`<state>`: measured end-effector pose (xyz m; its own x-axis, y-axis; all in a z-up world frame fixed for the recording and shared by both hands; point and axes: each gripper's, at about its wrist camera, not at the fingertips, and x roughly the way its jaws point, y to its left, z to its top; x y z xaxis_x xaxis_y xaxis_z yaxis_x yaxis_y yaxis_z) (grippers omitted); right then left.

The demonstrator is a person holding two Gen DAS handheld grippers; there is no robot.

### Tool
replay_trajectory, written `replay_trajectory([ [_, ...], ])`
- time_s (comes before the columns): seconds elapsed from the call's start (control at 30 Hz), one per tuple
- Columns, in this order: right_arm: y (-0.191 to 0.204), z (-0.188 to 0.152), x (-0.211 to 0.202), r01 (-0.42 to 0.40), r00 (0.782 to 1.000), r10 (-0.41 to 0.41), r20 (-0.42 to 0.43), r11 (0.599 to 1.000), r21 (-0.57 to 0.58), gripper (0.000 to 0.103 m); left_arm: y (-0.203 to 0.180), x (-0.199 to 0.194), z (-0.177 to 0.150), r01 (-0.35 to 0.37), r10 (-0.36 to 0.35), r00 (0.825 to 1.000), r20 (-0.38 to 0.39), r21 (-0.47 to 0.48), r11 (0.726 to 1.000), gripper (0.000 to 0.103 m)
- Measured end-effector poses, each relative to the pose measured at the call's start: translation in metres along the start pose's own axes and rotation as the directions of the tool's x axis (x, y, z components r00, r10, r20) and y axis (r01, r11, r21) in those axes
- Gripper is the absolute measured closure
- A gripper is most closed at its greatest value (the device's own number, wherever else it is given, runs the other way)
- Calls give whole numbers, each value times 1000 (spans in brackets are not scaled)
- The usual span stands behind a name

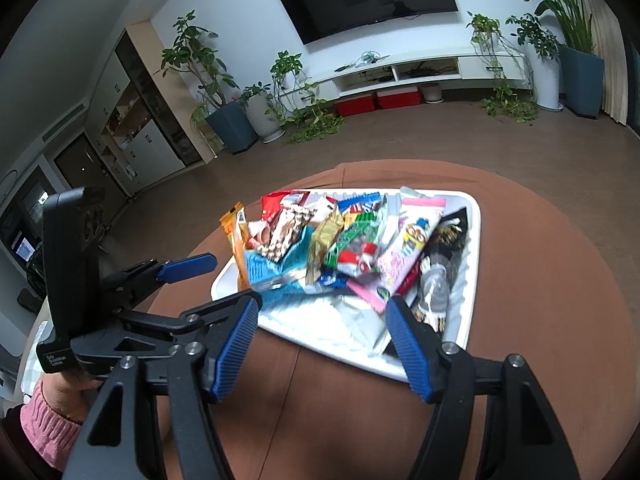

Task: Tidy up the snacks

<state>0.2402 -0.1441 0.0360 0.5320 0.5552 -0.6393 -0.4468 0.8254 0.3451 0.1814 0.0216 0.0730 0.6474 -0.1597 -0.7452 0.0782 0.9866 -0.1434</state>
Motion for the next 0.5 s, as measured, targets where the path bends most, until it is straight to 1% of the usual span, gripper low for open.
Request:
replay_trajectory([
  [0.17,11,-19,-20,21,1000,-20,19,1000,-17,27,-8,-16,-21,3,-3,1000,-1,-18,1000,4],
  [0.3,21,-37,-37,56,998,-55,38,998,-39,22,-17,-35,-39,-17,18,1000,13,-16,1000,4],
  [0.37,25,-47,-46,72,996,-70,49,997,-39,15,-23,-47,-47,-37,37,999,25,-5,999,4],
  [0.43,29,-58,-57,94,994,-91,64,995,-41,12,-28,-59,-55,-49,49,998,39,2,999,4],
  [0.5,33,-66,-66,108,991,-104,81,993,-38,11,-34,-68,-63,-63,62,997,45,13,998,3],
])
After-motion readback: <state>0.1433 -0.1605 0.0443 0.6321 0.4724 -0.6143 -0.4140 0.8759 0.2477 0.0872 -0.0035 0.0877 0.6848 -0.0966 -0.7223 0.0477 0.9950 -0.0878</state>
